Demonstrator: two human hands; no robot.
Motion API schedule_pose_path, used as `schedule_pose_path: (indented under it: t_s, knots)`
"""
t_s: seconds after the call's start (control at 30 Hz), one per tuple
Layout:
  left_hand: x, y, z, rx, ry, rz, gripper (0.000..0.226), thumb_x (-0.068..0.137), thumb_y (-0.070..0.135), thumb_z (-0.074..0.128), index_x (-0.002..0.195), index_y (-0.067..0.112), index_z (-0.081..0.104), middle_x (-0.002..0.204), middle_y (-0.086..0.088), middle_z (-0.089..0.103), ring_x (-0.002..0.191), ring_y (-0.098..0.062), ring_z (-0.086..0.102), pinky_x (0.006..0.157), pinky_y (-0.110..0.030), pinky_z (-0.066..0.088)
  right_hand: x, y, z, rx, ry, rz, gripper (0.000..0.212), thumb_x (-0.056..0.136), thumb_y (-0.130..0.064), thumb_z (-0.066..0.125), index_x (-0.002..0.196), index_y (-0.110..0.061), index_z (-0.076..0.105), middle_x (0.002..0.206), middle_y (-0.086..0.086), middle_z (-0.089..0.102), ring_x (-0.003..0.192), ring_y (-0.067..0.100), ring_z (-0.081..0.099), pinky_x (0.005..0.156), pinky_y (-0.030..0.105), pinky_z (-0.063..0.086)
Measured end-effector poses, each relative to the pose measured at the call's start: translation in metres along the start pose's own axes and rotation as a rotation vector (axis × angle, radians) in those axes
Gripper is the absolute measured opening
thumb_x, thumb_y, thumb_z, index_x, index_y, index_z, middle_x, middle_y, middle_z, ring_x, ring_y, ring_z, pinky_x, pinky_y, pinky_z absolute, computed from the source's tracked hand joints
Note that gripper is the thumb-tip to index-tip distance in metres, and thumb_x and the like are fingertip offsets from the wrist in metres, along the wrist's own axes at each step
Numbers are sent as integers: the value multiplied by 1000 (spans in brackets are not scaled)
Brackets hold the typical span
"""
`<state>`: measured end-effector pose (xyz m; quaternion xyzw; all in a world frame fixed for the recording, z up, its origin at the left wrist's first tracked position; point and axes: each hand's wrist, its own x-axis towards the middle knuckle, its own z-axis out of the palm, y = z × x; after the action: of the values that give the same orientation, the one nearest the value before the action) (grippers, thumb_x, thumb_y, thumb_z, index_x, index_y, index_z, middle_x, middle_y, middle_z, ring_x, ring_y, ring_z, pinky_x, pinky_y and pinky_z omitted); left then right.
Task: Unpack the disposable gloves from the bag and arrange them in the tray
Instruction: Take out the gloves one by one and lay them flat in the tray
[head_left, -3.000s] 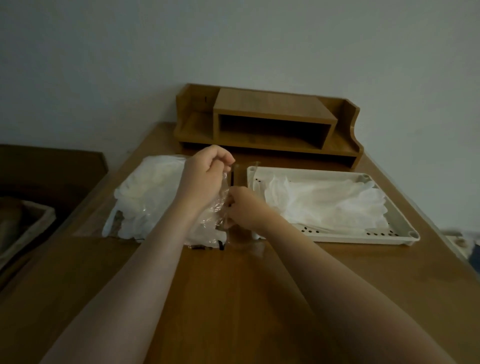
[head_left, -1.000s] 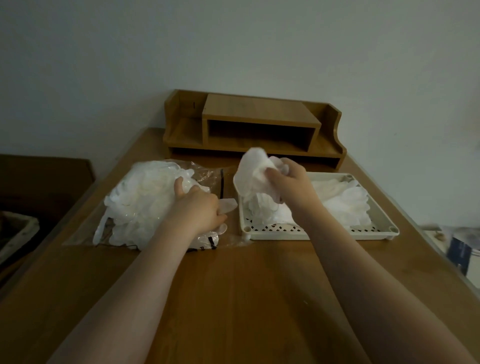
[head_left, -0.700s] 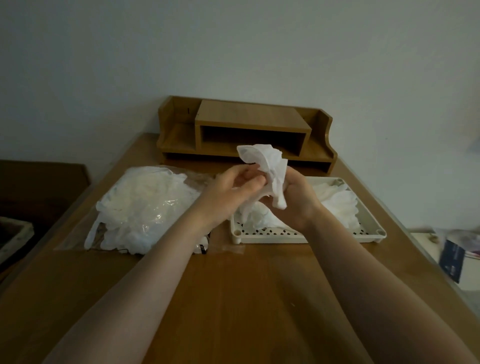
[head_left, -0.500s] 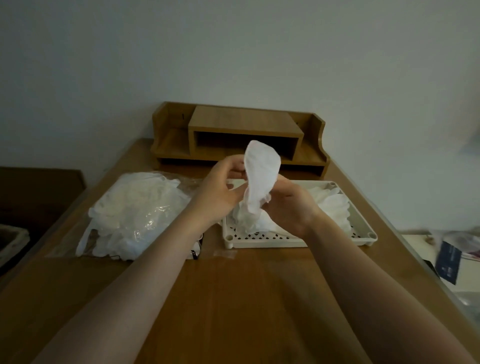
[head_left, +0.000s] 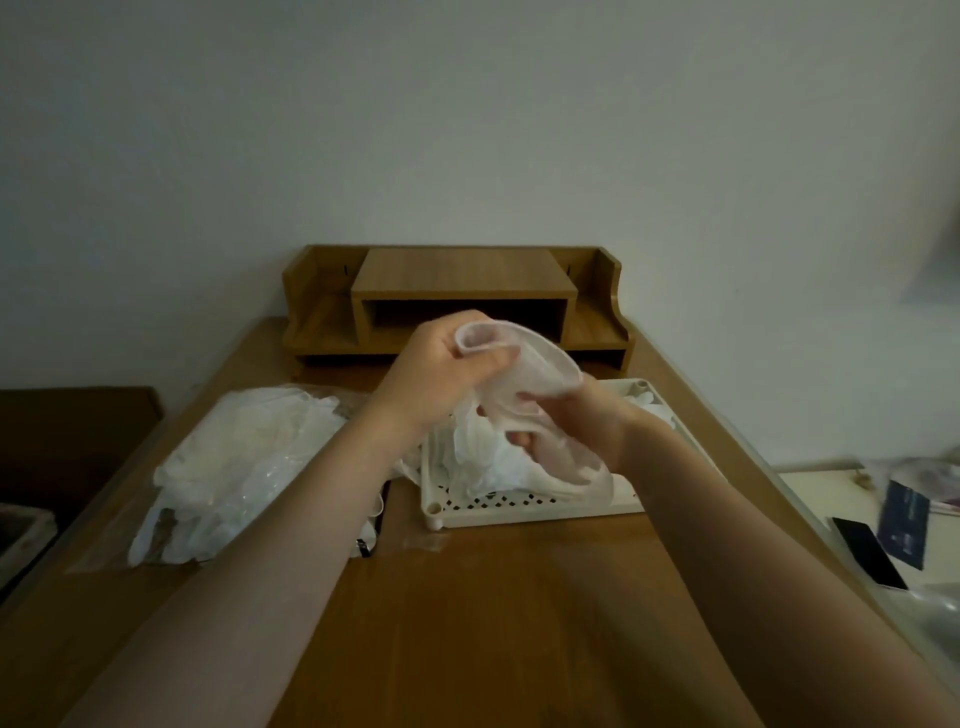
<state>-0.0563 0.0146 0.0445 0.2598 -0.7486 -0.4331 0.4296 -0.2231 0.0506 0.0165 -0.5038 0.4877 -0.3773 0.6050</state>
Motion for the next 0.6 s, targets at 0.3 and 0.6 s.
schedule_pose_path:
  t_s: [0.3, 0.6]
  knots:
    - [13, 11, 4, -457, 162, -361, 19, 93, 26, 56, 104, 12, 65, 95, -5, 70, 91, -19, 68, 83, -36, 54, -13, -12, 5, -111, 77, -368, 65, 72, -60, 68, 118, -16, 60, 118, 5, 64, 112, 21, 61, 100, 42, 46]
    - [12, 0, -6, -826, 83, -408, 20, 91, 28, 50, 90, 11, 61, 75, -3, 67, 69, -13, 66, 62, -25, 56, -22, -30, -11, -67, 219, -272, 26, 96, -26, 51, 94, -4, 64, 85, 8, 66, 74, 20, 64, 70, 30, 54]
